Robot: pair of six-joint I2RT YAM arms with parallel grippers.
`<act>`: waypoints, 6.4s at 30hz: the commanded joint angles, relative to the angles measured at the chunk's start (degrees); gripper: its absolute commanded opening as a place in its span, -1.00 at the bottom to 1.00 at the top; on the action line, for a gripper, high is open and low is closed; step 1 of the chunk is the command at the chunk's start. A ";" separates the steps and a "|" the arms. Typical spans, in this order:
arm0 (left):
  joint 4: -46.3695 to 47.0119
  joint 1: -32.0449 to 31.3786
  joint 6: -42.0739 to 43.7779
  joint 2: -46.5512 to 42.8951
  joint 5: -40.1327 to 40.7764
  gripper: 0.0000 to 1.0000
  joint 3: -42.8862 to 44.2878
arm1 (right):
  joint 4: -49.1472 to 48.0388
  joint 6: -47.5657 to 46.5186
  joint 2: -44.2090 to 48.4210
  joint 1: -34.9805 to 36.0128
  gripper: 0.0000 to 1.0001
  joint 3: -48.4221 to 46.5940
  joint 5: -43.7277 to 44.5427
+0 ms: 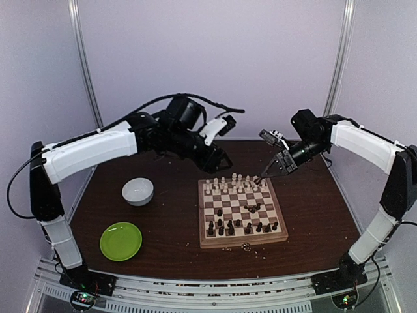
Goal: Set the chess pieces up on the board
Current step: Pass from the left arm to the right, then place the queen at e8, then pick up the pawn from the chessboard, then place the pawn at d7.
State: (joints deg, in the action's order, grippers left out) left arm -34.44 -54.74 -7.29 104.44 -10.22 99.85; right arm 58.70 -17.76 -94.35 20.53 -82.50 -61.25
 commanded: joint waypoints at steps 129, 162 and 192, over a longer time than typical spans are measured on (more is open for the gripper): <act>14.13 23.54 0.16 -18.91 6.80 0.18 -21.12 | -1.39 -5.44 -30.08 30.84 -0.44 -22.27 48.94; 13.86 23.54 -0.17 -17.43 4.74 0.19 -20.62 | -6.42 -8.51 -2.84 21.57 -0.88 4.93 48.88; 13.21 23.48 -0.03 -18.27 4.87 0.19 -20.22 | -7.93 -9.12 -11.69 25.85 -0.85 4.54 45.87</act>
State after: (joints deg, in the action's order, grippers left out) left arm -21.50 -31.29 -7.18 86.72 -4.97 77.80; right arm 51.24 -26.68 -104.81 45.93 -76.16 -15.40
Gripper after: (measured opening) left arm 0.592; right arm 0.104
